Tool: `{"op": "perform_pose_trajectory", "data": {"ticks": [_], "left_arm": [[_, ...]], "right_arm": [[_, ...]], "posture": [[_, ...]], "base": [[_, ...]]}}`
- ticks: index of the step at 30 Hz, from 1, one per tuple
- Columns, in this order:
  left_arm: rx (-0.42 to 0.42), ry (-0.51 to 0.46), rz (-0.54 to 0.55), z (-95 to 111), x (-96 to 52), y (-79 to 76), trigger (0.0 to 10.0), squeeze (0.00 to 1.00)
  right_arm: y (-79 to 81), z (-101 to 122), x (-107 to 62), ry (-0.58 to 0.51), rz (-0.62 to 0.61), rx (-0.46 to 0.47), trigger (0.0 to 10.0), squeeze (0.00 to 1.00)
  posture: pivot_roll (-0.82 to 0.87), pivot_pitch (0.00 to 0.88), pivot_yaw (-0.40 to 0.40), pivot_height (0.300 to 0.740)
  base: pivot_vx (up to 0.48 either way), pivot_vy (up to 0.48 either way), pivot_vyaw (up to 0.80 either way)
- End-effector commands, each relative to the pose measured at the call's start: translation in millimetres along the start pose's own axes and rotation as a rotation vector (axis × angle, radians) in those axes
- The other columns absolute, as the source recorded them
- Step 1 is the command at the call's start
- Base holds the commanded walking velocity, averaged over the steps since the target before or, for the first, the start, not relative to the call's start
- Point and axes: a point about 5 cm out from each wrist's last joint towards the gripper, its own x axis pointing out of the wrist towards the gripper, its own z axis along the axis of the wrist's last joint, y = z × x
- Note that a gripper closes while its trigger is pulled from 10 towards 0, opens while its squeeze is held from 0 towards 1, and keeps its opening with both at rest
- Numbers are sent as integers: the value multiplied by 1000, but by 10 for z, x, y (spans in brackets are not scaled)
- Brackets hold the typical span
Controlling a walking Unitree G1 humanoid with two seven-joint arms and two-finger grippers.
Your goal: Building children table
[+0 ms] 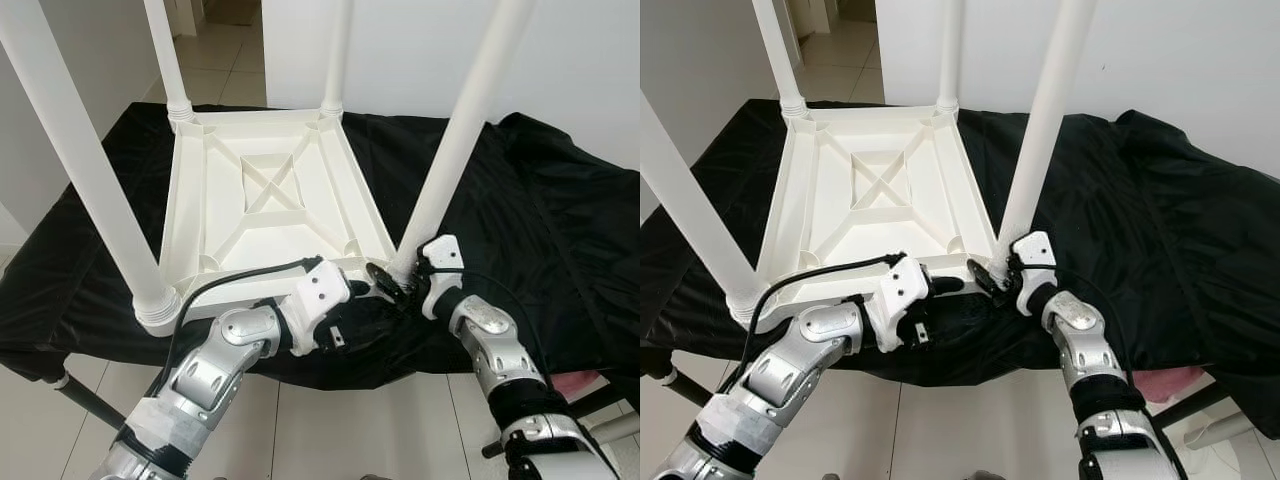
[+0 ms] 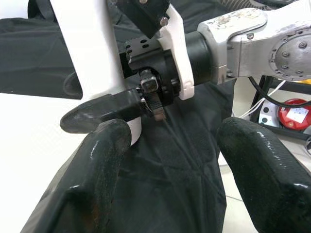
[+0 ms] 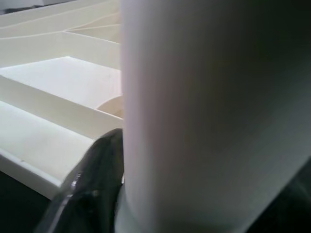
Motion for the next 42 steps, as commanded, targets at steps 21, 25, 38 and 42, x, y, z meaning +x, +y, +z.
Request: {"op": "perform_pose_trajectory", "data": {"ticks": [21,25,38,42], "left_arm": [[5,2,-8,-5,22,26,10000,0],[6,3,-7,-4,21,34,10000,0],[12,-5,2,15,36,59,10000,0],[14,-4,-1,16,36,61,10000,0]], "right_arm": [[12,-66,-122,-25,-341,145,10000,0],[151,-72,-112,-25,-465,228,10000,0],[572,61,107,-53,-562,335,10000,0],[552,81,84,-50,-561,322,10000,0]], "posture": [[-64,0,-20,740],[-65,0,-21,740],[-59,0,-14,740],[-59,0,-14,740]], "base": [[0,0,0],[0,0,0],[0,0,0],[0,0,0]]}}
